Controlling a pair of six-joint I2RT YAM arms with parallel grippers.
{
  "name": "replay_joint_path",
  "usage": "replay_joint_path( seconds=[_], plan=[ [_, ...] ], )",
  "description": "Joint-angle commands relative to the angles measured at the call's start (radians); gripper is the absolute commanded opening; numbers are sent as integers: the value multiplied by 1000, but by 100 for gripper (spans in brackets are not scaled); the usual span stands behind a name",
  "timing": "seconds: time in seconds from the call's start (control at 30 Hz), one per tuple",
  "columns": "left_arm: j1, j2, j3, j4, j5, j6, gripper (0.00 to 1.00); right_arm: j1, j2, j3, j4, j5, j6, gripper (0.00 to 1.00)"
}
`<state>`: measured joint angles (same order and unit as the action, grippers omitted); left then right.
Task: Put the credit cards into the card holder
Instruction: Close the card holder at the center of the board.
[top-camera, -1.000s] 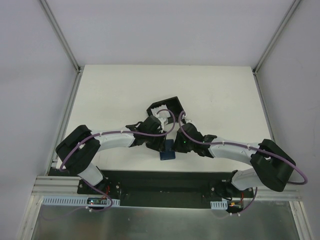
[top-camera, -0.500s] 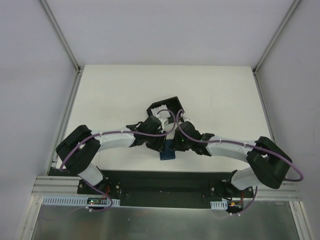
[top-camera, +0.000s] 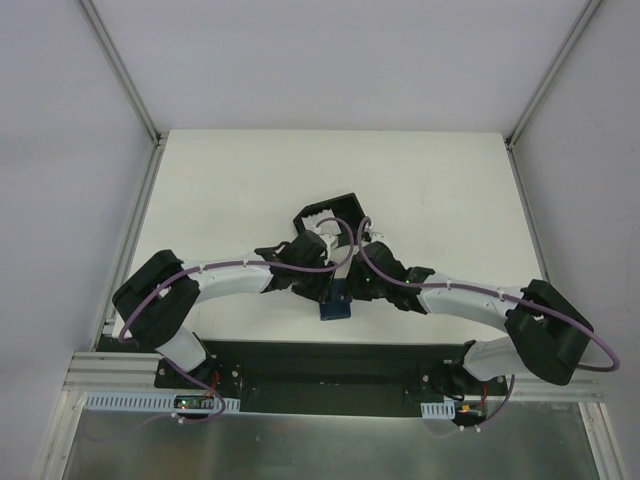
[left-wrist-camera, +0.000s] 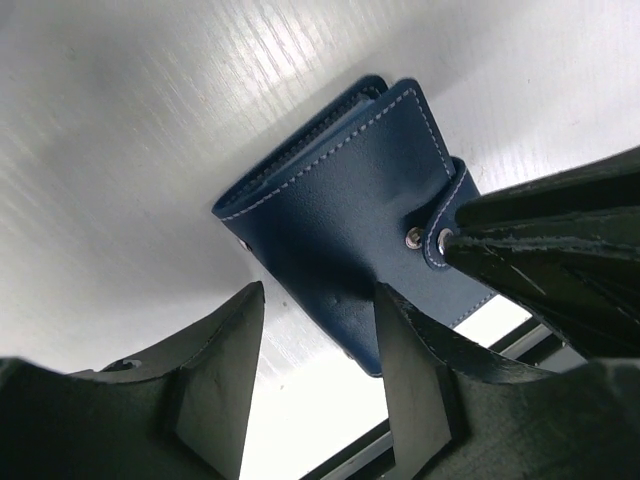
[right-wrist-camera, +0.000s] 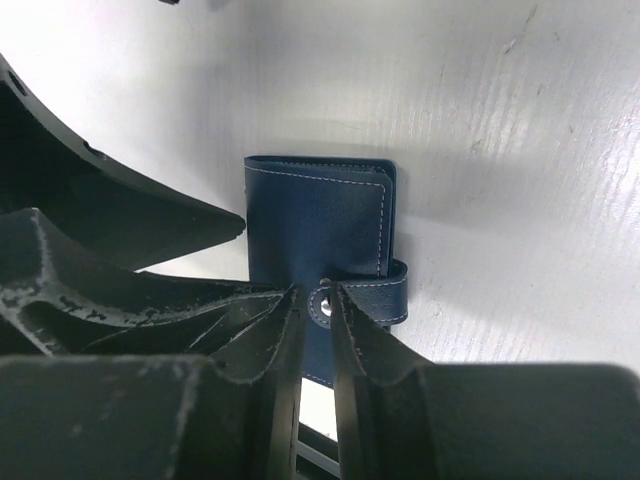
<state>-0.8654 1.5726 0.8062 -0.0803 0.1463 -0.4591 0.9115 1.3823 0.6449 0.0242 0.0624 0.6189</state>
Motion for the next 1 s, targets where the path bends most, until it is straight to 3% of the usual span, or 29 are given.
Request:
replay_joint_path(
  seconds=[0.0,0.3,0.97],
  plan=[
    [-7,-11,76,-68,-71,45,48,-3,-54,-11,-20,37,2,19],
    [-7,61,125,-88,-68,80,47,-2,-78,-39,-60,25,30,17],
    [-9,89,68,-88,-54,63,44,20,29,9,0,-21,19,16]
  ],
)
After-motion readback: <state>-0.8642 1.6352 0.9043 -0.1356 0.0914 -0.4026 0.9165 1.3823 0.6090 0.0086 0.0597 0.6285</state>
